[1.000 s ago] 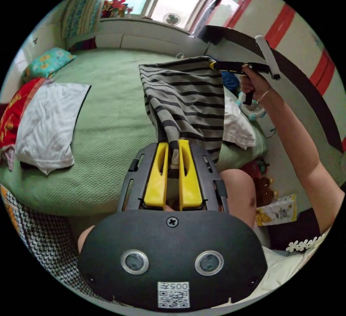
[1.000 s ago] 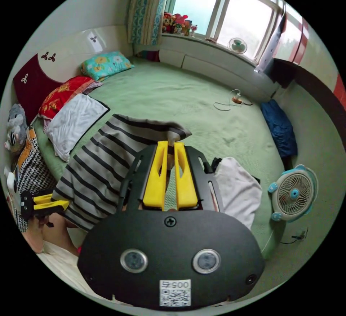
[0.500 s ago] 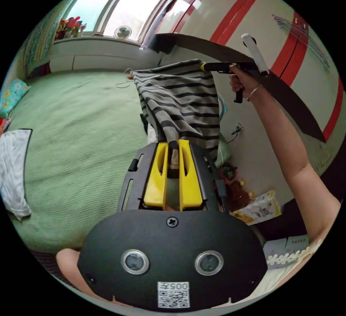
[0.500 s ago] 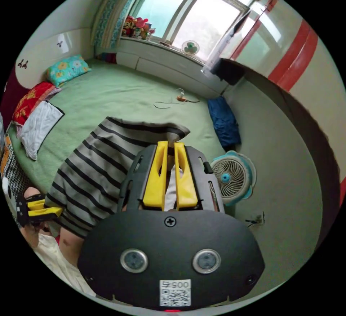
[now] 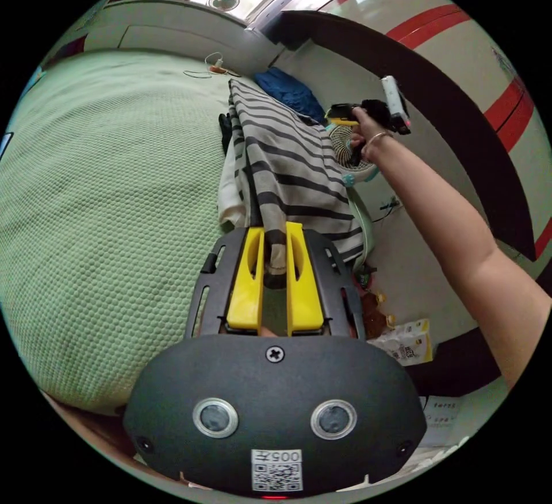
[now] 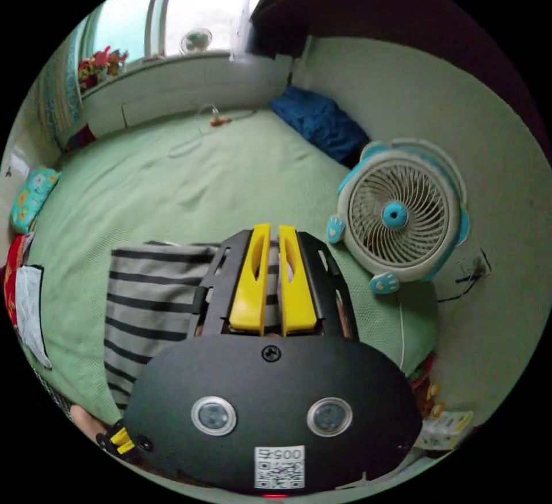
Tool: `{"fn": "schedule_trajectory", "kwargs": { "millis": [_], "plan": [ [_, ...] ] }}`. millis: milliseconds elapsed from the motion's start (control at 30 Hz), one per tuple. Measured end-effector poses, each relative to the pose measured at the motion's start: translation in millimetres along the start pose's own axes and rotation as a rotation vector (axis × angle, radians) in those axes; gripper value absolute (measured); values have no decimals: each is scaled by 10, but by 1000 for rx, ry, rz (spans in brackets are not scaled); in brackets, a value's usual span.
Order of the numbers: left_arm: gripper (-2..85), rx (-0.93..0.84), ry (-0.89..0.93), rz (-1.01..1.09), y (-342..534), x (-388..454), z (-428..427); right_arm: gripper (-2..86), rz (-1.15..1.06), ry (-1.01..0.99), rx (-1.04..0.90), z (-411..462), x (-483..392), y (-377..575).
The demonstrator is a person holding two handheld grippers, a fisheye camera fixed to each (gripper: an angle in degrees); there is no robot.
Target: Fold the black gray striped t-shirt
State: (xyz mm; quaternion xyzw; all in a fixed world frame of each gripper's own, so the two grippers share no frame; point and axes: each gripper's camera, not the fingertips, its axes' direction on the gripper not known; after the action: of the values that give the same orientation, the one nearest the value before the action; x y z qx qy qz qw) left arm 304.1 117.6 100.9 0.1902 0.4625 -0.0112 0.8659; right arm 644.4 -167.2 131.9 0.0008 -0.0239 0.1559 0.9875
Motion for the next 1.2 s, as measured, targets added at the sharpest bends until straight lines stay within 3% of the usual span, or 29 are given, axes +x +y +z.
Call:
{"fn": "schedule_trajectory", "kwargs": {
  "millis": [167,233,333,500,700,800,900,1033,1200],
  "plan": [
    [65,-9,4,-8,-68,-1,-12,57,-295,-247,-80,-425,-791,238],
    [66,-9,15,-7,-83,-21,-47,60,-346,-257,-136,-279,-1122,429],
    [77,21,36,25,-48,-31,-221,55,-346,-121,-215,206,-1432,558],
    [110,-5,174,53,73,-134,-752,56,-226,-226,-333,546,-1283,397],
    [78,71,-36,111,101,-240,-1463,34,-229,-251,-184,-446,-1279,787],
    [48,55,-118,76,88,-351,-1691,8,-254,-288,-220,-775,-1531,1444],
    [8,63,-173,47,127,-424,-2022,-7,-222,-157,-296,-702,-1808,2087],
    [-5,93,-263,24,159,-563,-2644,-9,-37,-186,-338,-727,-1879,2396],
    [-6,134,-514,-22,283,-639,-3517,-10,-113,-316,-136,-1800,-2588,2603]
  ]
}}
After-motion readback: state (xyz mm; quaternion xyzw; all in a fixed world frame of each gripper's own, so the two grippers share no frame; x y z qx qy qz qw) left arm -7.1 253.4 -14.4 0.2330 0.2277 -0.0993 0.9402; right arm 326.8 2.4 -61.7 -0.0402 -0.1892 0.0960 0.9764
